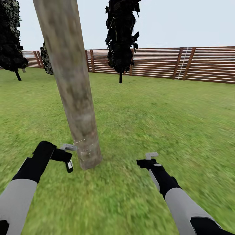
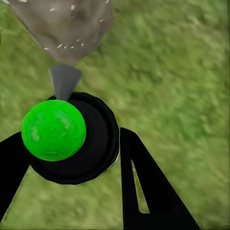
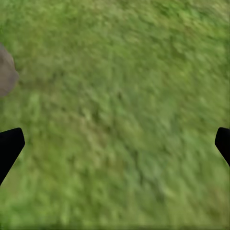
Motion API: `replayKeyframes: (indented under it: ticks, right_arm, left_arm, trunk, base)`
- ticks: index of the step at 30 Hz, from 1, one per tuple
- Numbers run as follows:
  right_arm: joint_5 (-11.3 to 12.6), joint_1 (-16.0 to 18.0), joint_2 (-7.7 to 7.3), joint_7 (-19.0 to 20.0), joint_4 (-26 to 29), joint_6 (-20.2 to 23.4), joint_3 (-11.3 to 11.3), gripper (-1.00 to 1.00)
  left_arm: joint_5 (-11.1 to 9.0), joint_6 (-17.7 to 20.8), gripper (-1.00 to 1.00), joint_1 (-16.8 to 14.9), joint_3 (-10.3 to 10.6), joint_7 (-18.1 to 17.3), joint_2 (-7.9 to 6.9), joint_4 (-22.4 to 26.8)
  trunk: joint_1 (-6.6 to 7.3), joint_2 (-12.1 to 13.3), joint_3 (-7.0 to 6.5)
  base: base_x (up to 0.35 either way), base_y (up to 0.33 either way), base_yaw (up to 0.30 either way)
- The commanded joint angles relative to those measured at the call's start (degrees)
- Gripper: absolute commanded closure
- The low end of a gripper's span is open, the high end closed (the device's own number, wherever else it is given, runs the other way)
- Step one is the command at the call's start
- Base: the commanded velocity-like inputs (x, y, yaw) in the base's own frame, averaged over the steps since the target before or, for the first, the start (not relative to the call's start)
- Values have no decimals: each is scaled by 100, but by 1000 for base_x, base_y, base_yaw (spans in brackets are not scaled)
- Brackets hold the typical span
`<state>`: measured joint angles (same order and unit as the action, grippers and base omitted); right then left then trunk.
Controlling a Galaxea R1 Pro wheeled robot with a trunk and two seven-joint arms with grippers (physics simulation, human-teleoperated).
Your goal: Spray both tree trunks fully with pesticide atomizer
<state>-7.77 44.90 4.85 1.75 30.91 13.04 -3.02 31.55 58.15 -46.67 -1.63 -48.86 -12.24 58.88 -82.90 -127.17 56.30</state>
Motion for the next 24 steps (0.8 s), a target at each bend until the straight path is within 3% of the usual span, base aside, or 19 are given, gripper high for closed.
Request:
replayKeyframes:
  ticks: [1, 3, 5, 7, 9, 12, 15, 18, 24]
  right_arm:
    - [-58, 1, 7, 18, 12, 32, -32, -100]
    - [-58, 1, 7, 18, 12, 32, -32, -100]
    - [-58, 1, 7, 18, 12, 32, -32, -100]
    - [-58, 0, 7, 18, 12, 32, -32, -100]
    - [-58, 1, 7, 18, 12, 32, -32, -100]
    - [-58, 1, 7, 18, 12, 32, -32, -100]
    - [-58, 1, 7, 18, 12, 32, -32, -100]
    - [-58, 0, 7, 18, 12, 32, -32, -100]
    - [-58, 1, 7, 18, 12, 31, -32, -100]
  left_arm:
    - [72, 10, 100, -1, 104, -63, 1, 83]
    - [54, 14, 100, -7, 261, -72, -4, 345]
    - [47, 19, 100, -33, 277, -126, -41, 427]
    - [55, 25, 100, -51, 225, -277, -83, 447]
    - [80, 36, 100, -67, -32, -455, -128, 455]
    - [95, 38, 100, -98, -146, -503, -243, 448]
    - [92, 40, 100, -228, -168, -517, -429, 398]
    - [89, 46, 100, -333, -170, -519, -525, 373]
    - [90, 49, 100, -537, -153, -519, -534, 338]
  trunk:
    - [1, -2, 5]
    - [1, -2, 5]
    - [1, -2, 5]
    - [1, -2, 5]
    - [1, -2, 5]
    - [1, -2, 5]
    - [1, -2, 5]
    - [1, -2, 5]
    - [1, -2, 5]
  base:
    - [0, 0, 0]
    - [0, 0, 0]
    - [0, 0, 0]
    - [0, 0, 0]
    - [0, 0, 0]
    - [0, 0, 0]
    - [0, 0, 0]
    - [0, 0, 0]
    - [0, 0, 0]
